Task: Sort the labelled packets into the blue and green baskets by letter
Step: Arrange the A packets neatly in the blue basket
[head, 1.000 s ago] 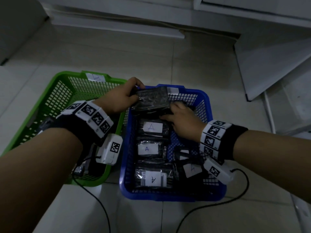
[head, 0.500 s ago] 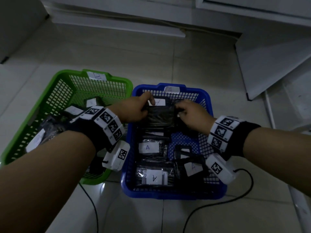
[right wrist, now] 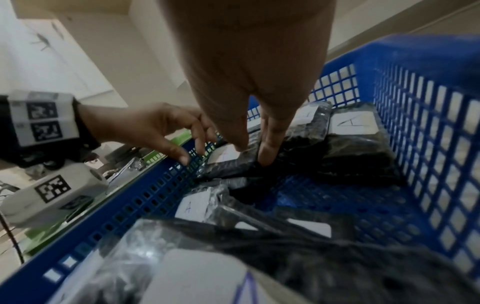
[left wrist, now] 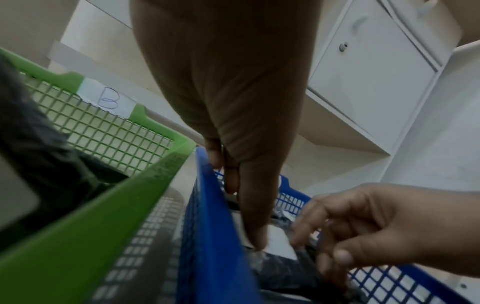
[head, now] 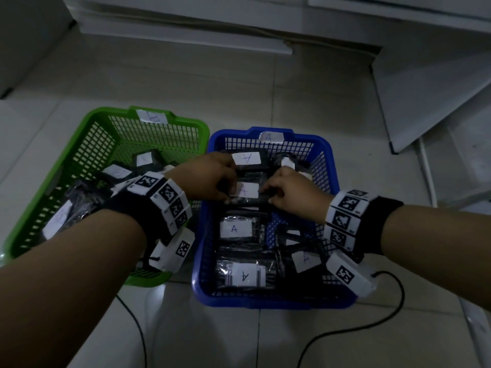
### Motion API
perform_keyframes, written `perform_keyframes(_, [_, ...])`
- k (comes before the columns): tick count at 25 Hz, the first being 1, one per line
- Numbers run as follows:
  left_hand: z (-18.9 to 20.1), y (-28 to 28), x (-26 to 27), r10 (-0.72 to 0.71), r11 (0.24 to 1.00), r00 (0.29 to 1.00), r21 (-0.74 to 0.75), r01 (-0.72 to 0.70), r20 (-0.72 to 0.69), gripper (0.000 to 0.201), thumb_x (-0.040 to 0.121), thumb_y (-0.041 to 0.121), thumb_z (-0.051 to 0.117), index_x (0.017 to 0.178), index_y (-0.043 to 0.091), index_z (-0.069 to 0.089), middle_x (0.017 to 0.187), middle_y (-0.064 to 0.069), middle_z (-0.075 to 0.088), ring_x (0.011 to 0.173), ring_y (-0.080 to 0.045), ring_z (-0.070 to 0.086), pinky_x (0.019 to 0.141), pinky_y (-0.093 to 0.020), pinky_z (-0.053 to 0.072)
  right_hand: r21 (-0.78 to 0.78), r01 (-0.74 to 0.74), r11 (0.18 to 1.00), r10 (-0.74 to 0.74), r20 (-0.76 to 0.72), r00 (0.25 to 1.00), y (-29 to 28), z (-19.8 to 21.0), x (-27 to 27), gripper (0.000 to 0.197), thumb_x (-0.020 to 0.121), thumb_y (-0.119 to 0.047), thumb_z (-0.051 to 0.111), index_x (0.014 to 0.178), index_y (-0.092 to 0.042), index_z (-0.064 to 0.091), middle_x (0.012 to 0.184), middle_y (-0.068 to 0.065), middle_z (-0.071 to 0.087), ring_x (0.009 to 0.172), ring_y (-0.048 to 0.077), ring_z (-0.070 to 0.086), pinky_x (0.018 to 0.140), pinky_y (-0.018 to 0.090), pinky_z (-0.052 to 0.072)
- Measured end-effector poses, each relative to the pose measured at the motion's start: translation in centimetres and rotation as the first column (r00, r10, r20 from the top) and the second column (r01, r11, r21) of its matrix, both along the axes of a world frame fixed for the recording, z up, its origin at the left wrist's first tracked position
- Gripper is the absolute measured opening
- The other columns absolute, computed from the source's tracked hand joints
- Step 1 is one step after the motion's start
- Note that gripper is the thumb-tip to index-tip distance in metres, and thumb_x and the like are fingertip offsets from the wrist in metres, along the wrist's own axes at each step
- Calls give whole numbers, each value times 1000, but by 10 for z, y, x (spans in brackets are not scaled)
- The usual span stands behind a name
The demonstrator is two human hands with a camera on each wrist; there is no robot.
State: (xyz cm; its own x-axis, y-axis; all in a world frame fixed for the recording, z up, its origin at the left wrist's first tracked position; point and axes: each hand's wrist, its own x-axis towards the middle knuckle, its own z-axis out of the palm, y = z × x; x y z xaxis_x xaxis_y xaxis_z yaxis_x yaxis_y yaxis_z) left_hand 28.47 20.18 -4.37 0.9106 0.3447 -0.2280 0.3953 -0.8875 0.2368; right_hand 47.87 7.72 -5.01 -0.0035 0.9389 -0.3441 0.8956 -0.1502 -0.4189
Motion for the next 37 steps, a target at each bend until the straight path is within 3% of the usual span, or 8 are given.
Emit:
perform_keyframes(3, [-2,-1,3,5,996,990,88,7,-139,27,82,38,62,109,35,61,134,11,47,131,-13,39,115,-53,11,-64,-43,997,43,0,999,3,2,-2,40,89,-18,60,129,-22,57,126,8,54,110,22,56,86,19,37])
perform_keyframes(7, [0,-4,6,21,997,977,75,-5,-211,37,82,39,60,119,37,52,134,12,48,131,-11,42,111,-65,-12,-71,-40,997,39,-4,999,2,16,2,29,88,-13,58,115,-23,65,113,-1,63,107,15,58,81,16,36])
perform_keyframes(12, [2,-10,10,44,994,977,112,-22,-206,52,82,36,62,129,29,42,133,3,47,129,-18,44,114,-61,-5,-253,-274,928,272,-42,961,-10,14,-14,36,92,-9,48,122,-22,63,128,-1,56,115,16,54,94,20,39])
perform_keyframes(16, [1,-5,8,42,994,979,110,-20,-198,33,80,36,64,111,33,53,128,6,48,127,-16,45,114,-62,-1,-304,-399,865,461,169,871,-8,7,-15,49,95,-10,45,144,-15,39,140,7,38,122,23,47,89,22,38])
perform_keyframes(20, [-1,-1,5,26,997,972,76,-8,-234,23,82,36,61,105,36,60,132,10,45,131,-12,39,114,-62,-4,-228,-370,901,396,80,915,-5,10,-16,45,92,-9,48,136,-17,50,130,6,44,117,24,50,95,28,43])
perform_keyframes(23, [-2,0,6,21,997,972,76,-3,-234,22,84,37,59,106,36,62,133,9,45,130,-12,40,115,-60,-3,-364,-373,854,423,65,904,-2,9,-23,50,92,-10,49,141,-18,42,140,6,37,122,25,47,98,30,42])
perform_keyframes(27, [0,0,7,31,998,977,57,-19,-211,24,85,36,59,109,36,63,133,8,43,129,-13,40,115,-56,-3,-372,-374,849,443,119,888,2,9,-23,52,94,-11,46,143,-24,38,139,7,34,115,27,51,86,26,43])
perform_keyframes(37, [2,-1,2,24,1000,976,15,-21,-215,24,87,37,56,110,36,64,136,11,42,130,-12,39,116,-54,6,-476,-334,814,435,116,893,-1,0,-35,41,94,-18,50,133,-9,43,128,13,41,105,33,55,87,37,48])
